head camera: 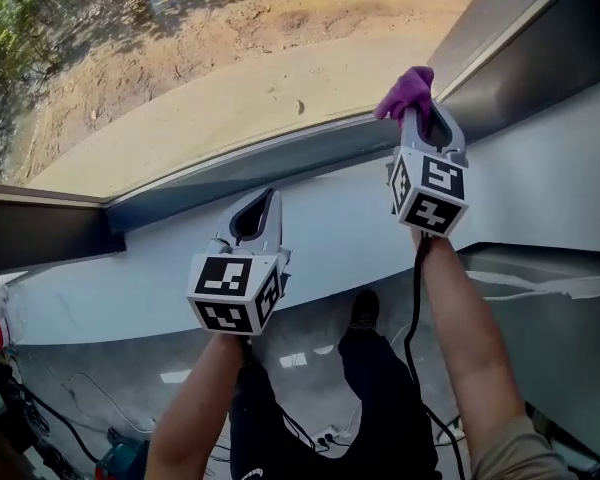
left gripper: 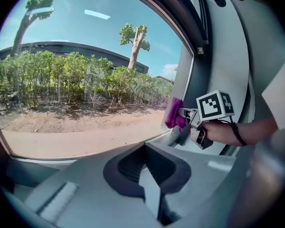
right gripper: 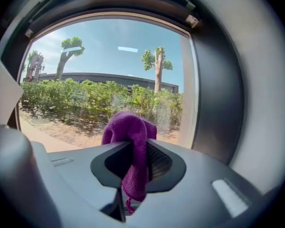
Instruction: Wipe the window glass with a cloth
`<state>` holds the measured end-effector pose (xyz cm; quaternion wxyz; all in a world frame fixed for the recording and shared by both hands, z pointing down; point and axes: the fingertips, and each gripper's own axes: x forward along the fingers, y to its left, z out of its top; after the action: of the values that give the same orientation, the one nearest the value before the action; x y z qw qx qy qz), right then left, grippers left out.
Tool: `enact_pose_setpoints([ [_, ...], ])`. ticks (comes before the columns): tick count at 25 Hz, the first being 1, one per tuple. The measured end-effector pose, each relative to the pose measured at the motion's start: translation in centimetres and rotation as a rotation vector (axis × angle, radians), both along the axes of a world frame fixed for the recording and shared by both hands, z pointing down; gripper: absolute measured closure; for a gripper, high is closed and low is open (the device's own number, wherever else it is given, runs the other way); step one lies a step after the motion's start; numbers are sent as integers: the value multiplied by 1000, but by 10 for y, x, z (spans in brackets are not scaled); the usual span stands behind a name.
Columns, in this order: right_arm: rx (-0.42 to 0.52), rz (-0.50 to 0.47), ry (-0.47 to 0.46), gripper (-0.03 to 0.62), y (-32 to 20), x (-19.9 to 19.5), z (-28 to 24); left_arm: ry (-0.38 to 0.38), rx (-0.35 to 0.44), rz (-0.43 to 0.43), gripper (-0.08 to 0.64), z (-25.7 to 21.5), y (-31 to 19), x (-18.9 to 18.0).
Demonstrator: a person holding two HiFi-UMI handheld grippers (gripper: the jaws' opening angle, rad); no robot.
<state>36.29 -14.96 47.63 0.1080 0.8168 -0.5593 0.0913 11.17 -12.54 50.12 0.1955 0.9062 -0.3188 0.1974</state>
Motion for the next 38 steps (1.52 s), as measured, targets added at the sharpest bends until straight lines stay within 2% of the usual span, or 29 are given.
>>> enact_pose_setpoints([
  [7, 14, -217, -5, 505, -14, -168, -5, -29, 14, -55, 560, -8, -3, -111],
  [12, 18, -372, -37, 505, -31, -286, 4, -47, 32, -141, 560, -9, -9, -201],
  [17, 13, -572, -81, 505, -53, -408, 9, -47, 22, -211, 560, -6, -15, -280],
  [24, -4, -804, -71, 505, -92, -552, 38, -60, 8, -300, 560, 17, -29, -370],
  [27, -23, -862, -54, 505, -108, -592, 55, -55, 0, -325, 560, 31, -34, -397],
  [30, -38, -890, -54, 505, -123, -616, 70, -50, 2, -336, 560, 41, -37, -413],
  [35, -27, -853, -91, 505, -148, -626, 93, -53, 11, -351, 560, 58, -39, -433],
  [38, -1, -845, -75, 506, -150, -628, 94, -54, 11, -354, 560, 66, -41, -436],
])
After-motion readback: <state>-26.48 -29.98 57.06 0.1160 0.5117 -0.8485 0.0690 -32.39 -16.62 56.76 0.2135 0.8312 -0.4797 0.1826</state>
